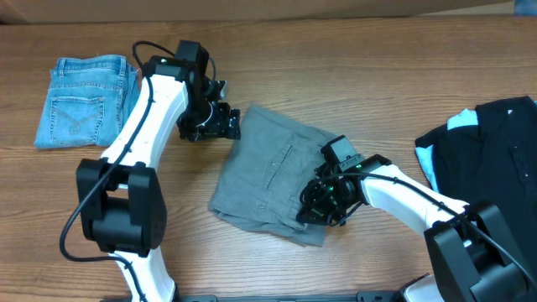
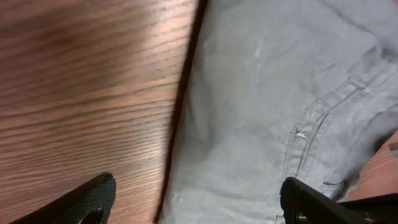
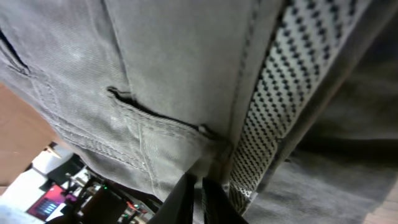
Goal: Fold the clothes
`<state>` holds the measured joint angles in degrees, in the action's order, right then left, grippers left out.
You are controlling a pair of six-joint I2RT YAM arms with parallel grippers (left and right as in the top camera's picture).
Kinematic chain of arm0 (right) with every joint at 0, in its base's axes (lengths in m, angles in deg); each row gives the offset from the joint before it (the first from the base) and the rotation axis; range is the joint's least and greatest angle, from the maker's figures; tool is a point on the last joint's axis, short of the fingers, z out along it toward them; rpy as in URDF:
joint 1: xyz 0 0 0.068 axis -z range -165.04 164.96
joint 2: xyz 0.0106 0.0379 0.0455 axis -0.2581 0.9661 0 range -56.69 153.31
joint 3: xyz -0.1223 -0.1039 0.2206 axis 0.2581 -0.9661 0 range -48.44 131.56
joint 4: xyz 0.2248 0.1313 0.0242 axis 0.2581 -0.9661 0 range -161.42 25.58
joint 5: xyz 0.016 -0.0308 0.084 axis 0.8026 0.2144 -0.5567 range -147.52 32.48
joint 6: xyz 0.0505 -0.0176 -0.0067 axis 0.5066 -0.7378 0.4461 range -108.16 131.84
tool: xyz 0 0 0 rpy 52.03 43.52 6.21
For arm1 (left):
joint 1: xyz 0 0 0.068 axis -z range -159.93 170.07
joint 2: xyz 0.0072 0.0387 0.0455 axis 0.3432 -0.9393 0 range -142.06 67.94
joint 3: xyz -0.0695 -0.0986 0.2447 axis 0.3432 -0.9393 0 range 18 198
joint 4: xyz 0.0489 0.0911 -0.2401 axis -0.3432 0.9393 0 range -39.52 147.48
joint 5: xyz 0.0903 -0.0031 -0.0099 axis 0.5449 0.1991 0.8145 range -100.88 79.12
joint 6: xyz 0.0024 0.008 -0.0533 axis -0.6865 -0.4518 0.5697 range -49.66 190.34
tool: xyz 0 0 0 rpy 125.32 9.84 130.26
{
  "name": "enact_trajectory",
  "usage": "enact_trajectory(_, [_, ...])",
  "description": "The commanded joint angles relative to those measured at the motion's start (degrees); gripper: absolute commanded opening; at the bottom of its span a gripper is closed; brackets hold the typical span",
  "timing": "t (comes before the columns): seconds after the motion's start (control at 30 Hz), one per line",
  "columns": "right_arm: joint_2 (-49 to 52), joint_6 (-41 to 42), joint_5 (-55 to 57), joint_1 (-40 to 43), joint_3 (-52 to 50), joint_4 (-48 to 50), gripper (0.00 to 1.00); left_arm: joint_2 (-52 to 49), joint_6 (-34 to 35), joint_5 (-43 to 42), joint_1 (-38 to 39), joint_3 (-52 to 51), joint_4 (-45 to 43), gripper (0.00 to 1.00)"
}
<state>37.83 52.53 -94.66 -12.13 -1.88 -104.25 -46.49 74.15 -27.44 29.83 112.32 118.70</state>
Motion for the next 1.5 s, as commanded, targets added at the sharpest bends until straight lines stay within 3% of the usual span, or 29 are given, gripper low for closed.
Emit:
enact_trajectory(0.0, [0.1,1.6,-1.6,-0.1,-0.2,0.6,0.1,-4.5,-3.0,-2.6,0.4,-1.2,-0.4,0.86])
enact_trajectory(0.2, [0.1,1.6,-1.6,-0.1,-0.2,0.6,0.1,-10.9,-6.7,-11.8,0.3,-1.2,-6.6,0.86])
enact_trajectory(0.43, [0.1,1.5,-1.6,-0.1,-0.2,0.7,0.1,-12.6,-11.1,-14.0,0.7,-1.2,-9.0,0.92])
enact_trajectory(0.7, [0.1,1.5,-1.6,-0.1,-0.1,0.8,0.1,-19.0,-16.7,-16.9,1.4,-1.2,-10.8,0.93])
enact_trajectory(0.83, [0.1,1.4,-1.8,-0.1,-0.1,0.9,0.1,-23.1,-18.9,-22.6,1.4,-1.2,-10.9,0.8])
enact_trajectory(0.97, [0.1,1.3,-2.0,-0.1,-0.1,1.1,0.1,-23.7,-18.8,-23.8,1.7,-1.1,-11.3,0.78])
enact_trajectory(1.07, [0.1,1.3,-2.1,-0.1,-0.1,1.2,0.1,-23.6,-18.8,-26.3,2.1,-0.6,-10.7,0.72])
enact_trajectory(1.2, [0.1,1.3,-2.2,-0.1,-0.1,1.2,0.09,-23.6,-18.8,-28.2,3.3,-0.6,-9.7,0.57])
enact_trajectory(1.33, [0.1,1.3,-2.2,-0.1,-0.1,1.2,0.09,-23.6,-18.8,-27.5,4.9,-0.6,-9.4,0.5])
enact_trajectory(1.47, [0.1,1.3,-2.2,-0.1,-0.1,1.2,0.09,-23.6,-18.5,-26.5,5.4,-0.6,-9.3,0.32])
